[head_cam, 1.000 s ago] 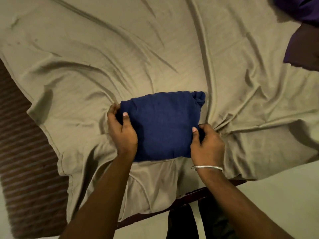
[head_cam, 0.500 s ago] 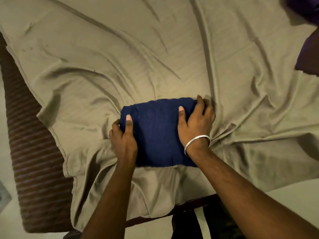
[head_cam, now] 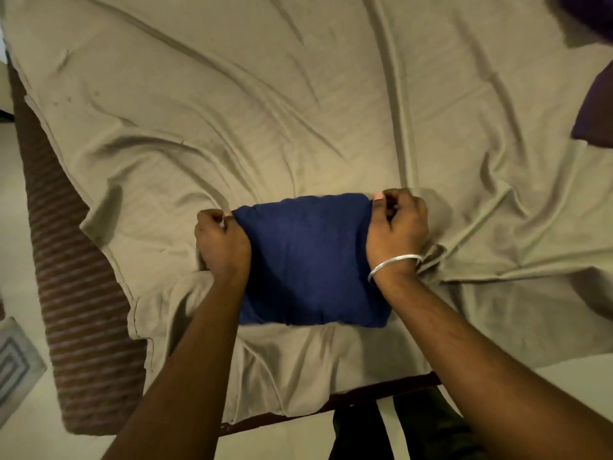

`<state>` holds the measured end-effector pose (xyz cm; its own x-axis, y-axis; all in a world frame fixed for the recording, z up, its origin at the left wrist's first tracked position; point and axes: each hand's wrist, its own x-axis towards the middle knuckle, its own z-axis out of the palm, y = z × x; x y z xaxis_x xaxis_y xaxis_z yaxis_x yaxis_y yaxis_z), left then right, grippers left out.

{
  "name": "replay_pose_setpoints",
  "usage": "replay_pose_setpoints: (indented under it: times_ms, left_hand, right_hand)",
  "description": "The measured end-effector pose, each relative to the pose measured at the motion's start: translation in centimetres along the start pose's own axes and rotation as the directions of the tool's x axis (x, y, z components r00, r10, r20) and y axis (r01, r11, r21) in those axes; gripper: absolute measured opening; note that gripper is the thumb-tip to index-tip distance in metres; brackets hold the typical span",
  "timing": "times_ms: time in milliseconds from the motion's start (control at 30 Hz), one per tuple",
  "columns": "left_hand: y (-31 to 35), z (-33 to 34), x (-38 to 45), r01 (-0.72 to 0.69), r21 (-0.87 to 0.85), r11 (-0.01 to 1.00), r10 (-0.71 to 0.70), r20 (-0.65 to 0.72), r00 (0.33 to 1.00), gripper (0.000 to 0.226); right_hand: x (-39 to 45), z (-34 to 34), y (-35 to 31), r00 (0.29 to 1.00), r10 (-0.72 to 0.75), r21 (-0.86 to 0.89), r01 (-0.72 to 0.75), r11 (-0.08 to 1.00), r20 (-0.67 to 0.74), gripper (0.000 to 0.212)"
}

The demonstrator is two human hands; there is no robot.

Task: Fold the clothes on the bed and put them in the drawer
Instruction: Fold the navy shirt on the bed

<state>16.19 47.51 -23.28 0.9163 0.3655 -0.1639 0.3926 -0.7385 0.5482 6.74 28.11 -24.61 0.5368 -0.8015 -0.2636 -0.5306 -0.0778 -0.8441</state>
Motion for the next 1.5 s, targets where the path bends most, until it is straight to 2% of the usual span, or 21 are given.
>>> replay_pose_setpoints:
  times_ms: [67, 133, 200, 267, 367, 400, 533, 667, 800, 900, 967, 1033, 1100, 1200, 1267, 1333, 1367, 1400, 1433, 1467, 1500]
  left_hand:
    - [-0.4, -0.9, -1.5, 0.061, -0.058, 0.996, -0.06, 0.025, 0.998, 0.029]
    - [-1.3, -1.7, -3.1, 0.2, -0.083, 0.976, -0.188, 0.131, 0.973, 0.038]
    - [-2.0, -2.4, -4.3, 0.376, -0.068, 0.924, -0.344, 0.281, 0.896, 0.057]
    - [-2.2, -3.0, -4.8, 0.483, -0.162, 0.86, -0.386, 0.412, 0.825, 0.063]
    - [-1.7, -4.2, -4.5, 0.551, -0.3, 0.778, -0.288, 0.61, 0.738, 0.022]
    - [-1.7, -4.5, -4.3, 0.534, -0.318, 0.783, -0.239, 0.639, 0.731, 0.016]
    - [-2.2, -5.0, -3.7, 0.429, -0.4, 0.81, -0.118, 0.605, 0.787, 0.041]
    - [-3.7, -6.0, -3.9, 0.449, -0.482, 0.752, 0.0, 0.682, 0.731, 0.046]
    - [-4.8, -7.5, -3.6, 0.403, -0.566, 0.719, 0.034, 0.607, 0.794, 0.056]
    - [-5.2, -10.3, -1.8, 0.333, -0.632, 0.7, 0.031, 0.492, 0.87, 0.04]
    - [-5.8, -12.7, 0.3, 0.317, -0.669, 0.672, 0.003, 0.431, 0.903, 0.031]
    - [-7.0, -14.9, 3.1, 0.292, -0.677, 0.675, -0.041, 0.362, 0.931, 0.034]
    - [-8.8, -16.9, 6.4, 0.279, -0.671, 0.687, -0.105, 0.288, 0.952, 0.043]
    - [-12.0, -19.1, 10.9, 0.3, -0.662, 0.687, -0.204, 0.221, 0.954, 0.072]
    - [-14.7, -19.3, 13.1, 0.327, -0.634, 0.701, -0.274, 0.185, 0.944, 0.074]
    - [-17.4, -18.9, 14.6, 0.409, -0.517, 0.752, -0.353, 0.208, 0.912, 0.068]
    - [-18.4, -18.4, 14.7, 0.462, -0.404, 0.79, -0.404, 0.223, 0.887, 0.068]
    - [-19.5, -18.2, 14.9, 0.496, -0.235, 0.836, -0.458, 0.2, 0.866, 0.07]
    - [-19.9, -17.9, 14.6, 0.468, -0.029, 0.883, -0.463, 0.108, 0.88, 0.072]
    - [-20.0, -17.7, 14.2, 0.375, 0.143, 0.916, -0.376, -0.023, 0.926, 0.072]
    - [-19.6, -18.0, 13.6, 0.214, 0.242, 0.946, -0.184, -0.139, 0.973, 0.071]
  right_hand:
    - [-0.6, -1.2, 0.0, 0.999, 0.043, 0.018, -0.043, 0.999, -0.019, 0.028]
    - [-1.6, -1.7, 0.4, 0.99, 0.119, -0.122, -0.11, 0.986, 0.075, 0.043]
    - [-3.0, -1.9, 0.3, 0.948, 0.2, -0.118, -0.176, 0.977, 0.247, 0.057]
    - [-4.1, -1.7, 0.0, 0.916, 0.197, -0.067, -0.186, 0.98, 0.348, 0.065]
    - [-3.9, -1.5, -0.4, 0.911, 0.204, -0.044, -0.202, 0.978, 0.358, 0.061]
    - [-3.7, -1.3, -0.5, 0.904, 0.219, -0.044, -0.218, 0.975, 0.366, 0.058]
    - [-4.1, -1.4, 0.0, 0.914, 0.149, 0.216, -0.244, 0.946, 0.378, 0.052]
    - [-5.5, -0.9, 0.5, 0.91, 0.098, 0.284, -0.226, 0.932, 0.402, 0.058]
    - [-6.9, -0.7, -1.3, 0.958, 0.038, 0.39, -0.152, 0.908, 0.286, 0.052]
    - [-8.7, 1.1, -4.0, 0.962, -0.027, 0.472, -0.109, 0.875, 0.273, 0.051]
    - [-9.6, 3.9, -6.1, 0.945, -0.064, 0.497, -0.11, 0.861, 0.32, 0.054]
    - [-10.4, 7.6, -8.4, 0.928, -0.11, 0.502, -0.09, 0.86, 0.355, 0.058]
    - [-11.0, 11.8, -10.5, 0.9, -0.184, 0.497, -0.041, 0.867, 0.396, 0.057]
    - [-12.4, 18.0, -12.9, 0.825, -0.247, 0.485, -0.036, 0.874, 0.507, 0.047]
    - [-13.2, 21.3, -12.8, 0.786, -0.25, 0.392, 0.011, 0.92, 0.565, 0.048]
    - [-13.9, 23.7, -10.9, 0.748, -0.199, 0.229, 0.065, 0.971, 0.633, 0.057]
    - [-14.0, 24.2, -9.7, 0.743, -0.119, 0.133, 0.04, 0.99, 0.659, 0.06]
    - [-14.2, 24.8, -8.8, 0.747, -0.042, 0.054, 0.009, 0.999, 0.664, 0.06]
    - [-14.2, 24.6, -8.2, 0.765, 0.001, -0.01, 0.007, 1.0, 0.644, 0.055]
    - [-14.2, 24.4, -8.0, 0.802, -0.028, -0.058, 0.077, 0.995, 0.597, 0.049]
    - [-14.3, 24.2, -8.1, 0.851, -0.12, -0.103, 0.199, 0.974, 0.512, 0.045]
